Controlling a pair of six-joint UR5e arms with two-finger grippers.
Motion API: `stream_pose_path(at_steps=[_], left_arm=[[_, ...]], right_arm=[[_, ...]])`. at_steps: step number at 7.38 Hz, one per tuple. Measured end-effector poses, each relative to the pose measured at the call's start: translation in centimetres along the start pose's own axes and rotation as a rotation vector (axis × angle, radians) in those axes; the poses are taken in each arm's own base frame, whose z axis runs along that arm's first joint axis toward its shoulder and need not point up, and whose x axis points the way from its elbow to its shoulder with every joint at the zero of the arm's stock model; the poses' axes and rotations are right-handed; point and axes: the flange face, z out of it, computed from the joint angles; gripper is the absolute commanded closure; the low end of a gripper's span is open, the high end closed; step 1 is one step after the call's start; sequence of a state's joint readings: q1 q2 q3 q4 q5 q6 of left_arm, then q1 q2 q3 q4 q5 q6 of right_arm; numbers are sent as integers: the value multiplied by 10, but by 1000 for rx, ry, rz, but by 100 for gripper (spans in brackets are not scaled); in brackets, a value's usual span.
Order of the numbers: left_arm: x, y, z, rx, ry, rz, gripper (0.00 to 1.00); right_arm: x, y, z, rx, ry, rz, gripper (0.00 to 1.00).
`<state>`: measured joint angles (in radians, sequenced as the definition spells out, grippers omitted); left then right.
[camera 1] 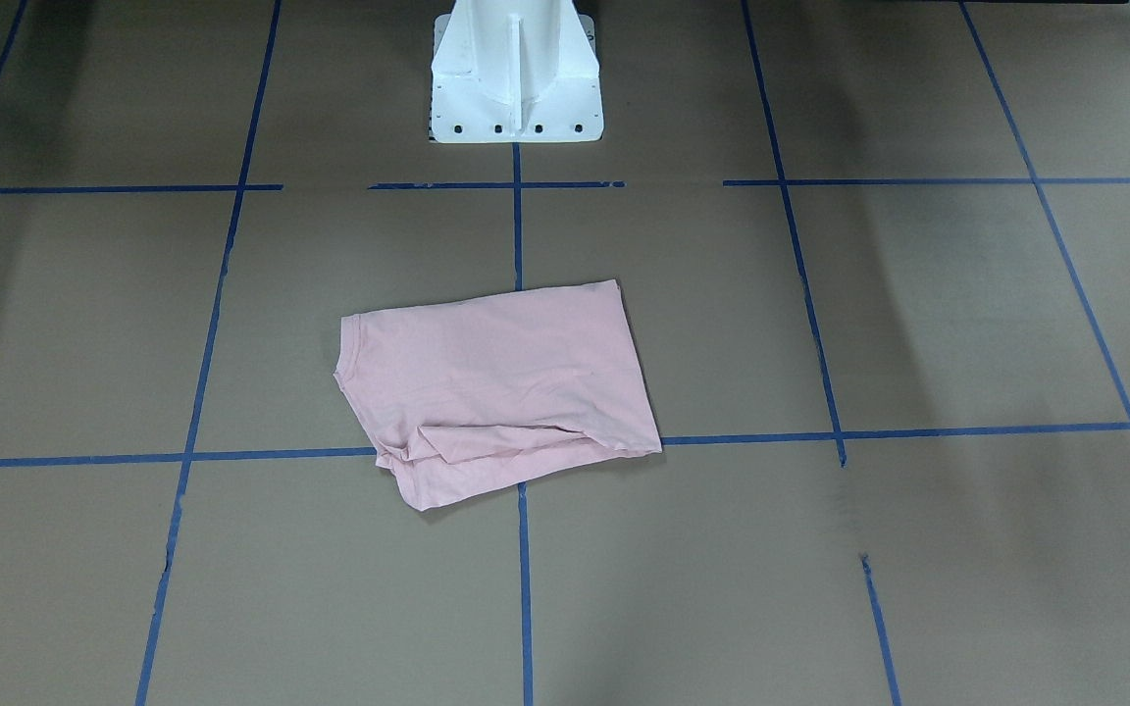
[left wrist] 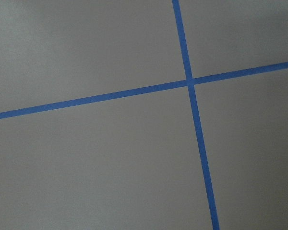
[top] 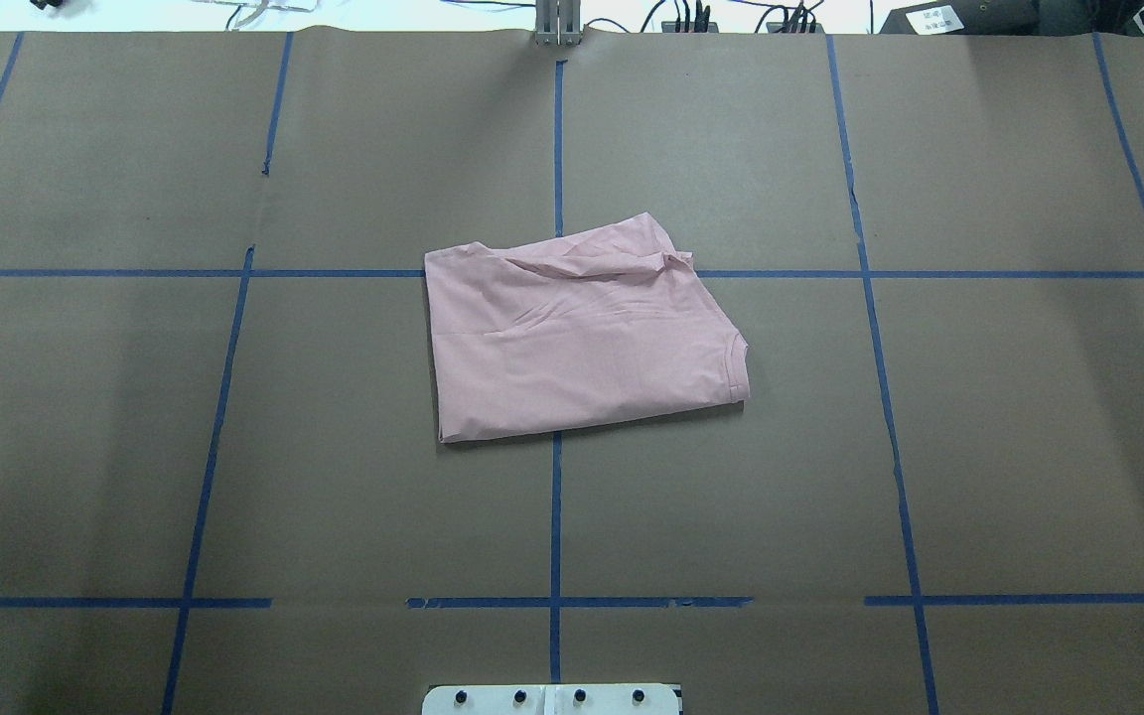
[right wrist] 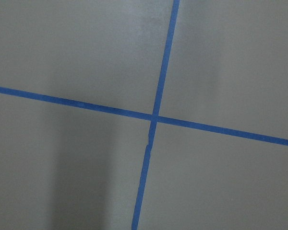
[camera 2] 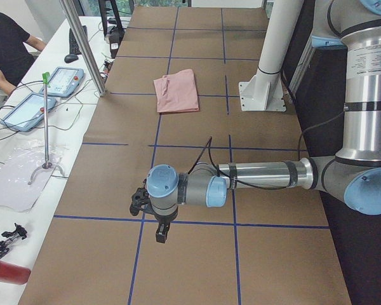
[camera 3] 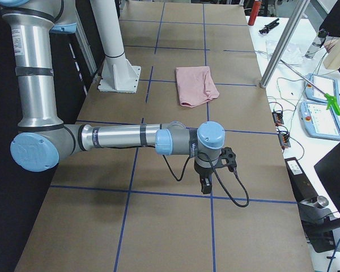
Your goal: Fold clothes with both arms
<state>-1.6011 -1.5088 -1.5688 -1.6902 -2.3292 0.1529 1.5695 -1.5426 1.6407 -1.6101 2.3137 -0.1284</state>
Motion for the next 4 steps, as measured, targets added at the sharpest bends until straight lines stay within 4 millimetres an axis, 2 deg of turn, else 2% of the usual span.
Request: stream_pose_path(at_steps=[4], left_arm=[[9,-11,-9,16,-1,14,0]], right_arm=[[-7,1,6,-8,-2,0,0]])
